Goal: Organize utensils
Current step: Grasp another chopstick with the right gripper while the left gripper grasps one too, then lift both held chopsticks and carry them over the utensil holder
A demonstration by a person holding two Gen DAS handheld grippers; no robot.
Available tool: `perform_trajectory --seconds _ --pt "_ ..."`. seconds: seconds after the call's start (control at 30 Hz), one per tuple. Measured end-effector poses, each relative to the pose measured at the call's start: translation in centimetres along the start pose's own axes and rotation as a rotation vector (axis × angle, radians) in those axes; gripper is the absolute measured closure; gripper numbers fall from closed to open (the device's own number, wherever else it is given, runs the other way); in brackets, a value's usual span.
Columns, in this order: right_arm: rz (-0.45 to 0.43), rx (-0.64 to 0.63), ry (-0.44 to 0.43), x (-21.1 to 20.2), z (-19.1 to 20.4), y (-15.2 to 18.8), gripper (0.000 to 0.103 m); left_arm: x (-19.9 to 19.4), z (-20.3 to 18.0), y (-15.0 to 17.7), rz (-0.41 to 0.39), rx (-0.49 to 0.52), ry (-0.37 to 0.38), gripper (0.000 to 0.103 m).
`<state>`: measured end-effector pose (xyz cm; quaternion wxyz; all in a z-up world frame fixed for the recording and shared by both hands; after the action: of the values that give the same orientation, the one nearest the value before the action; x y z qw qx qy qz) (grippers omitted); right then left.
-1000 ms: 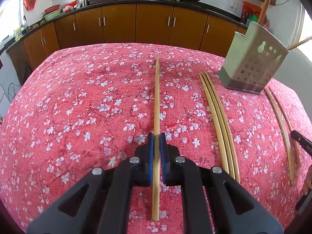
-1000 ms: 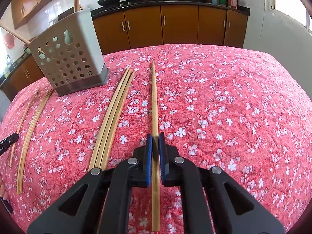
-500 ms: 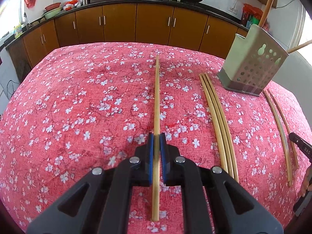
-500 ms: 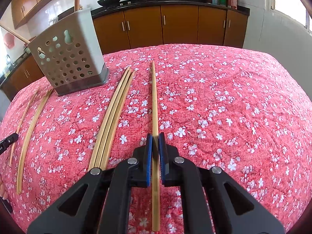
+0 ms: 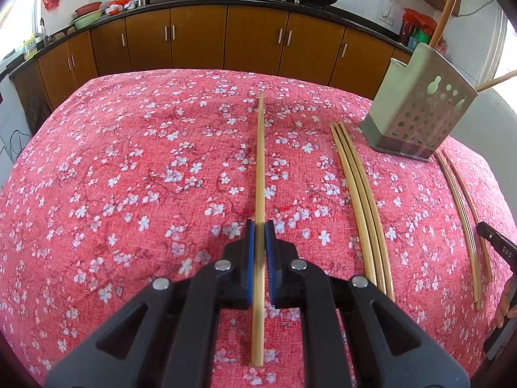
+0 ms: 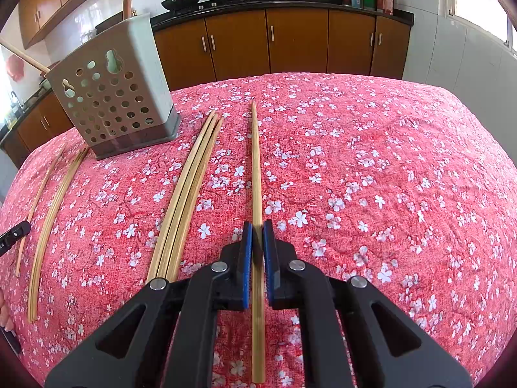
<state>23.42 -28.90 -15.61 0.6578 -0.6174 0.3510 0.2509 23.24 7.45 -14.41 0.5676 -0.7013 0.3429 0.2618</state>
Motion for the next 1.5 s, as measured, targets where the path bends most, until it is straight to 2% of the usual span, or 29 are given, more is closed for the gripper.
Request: perform_trajectory --seconds 0.97,1.2,1.37,1.43,1.5 --pt "0.000 0.001 -0.002 -0.1 0.1 0.2 0.095 -0.1 0.0 -0.1 0.000 -0.007 0.011 0.092" --pt "0.002 -0.010 -0.017 -1.5 -0.1 2.0 0.095 -1.5 -0.9 1.7 0.018 0.072 -0.028 0.092" --pt "0.004 -0.017 -0.006 -1.8 0.1 1.8 0.095 -1.9 -1.4 1.8 0.022 0.106 -0.054 0.095" --pt "-0.029 -0.002 -0.013 -3.0 -0.1 1.2 0.095 -3.5 -1.9 0.8 -0.019 0.117 -0.044 0.095" --pt "-0.108 0.011 -0.014 -5.4 -0.4 -0.4 0.095 -5.4 -2.4 -0.4 -0.071 0.132 -0.035 0.095"
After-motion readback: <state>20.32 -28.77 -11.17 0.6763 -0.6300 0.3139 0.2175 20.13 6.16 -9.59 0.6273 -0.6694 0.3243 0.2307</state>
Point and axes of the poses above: each gripper's, at about its wrist camera, not at the fingertips, and x roughly the way its jaws point, z to its left, y to its underside, the point moved 7 cm from there along x, roughly the way its jaws point, and after that the axes turned 8 degrees about y, right-handed, at the moved point
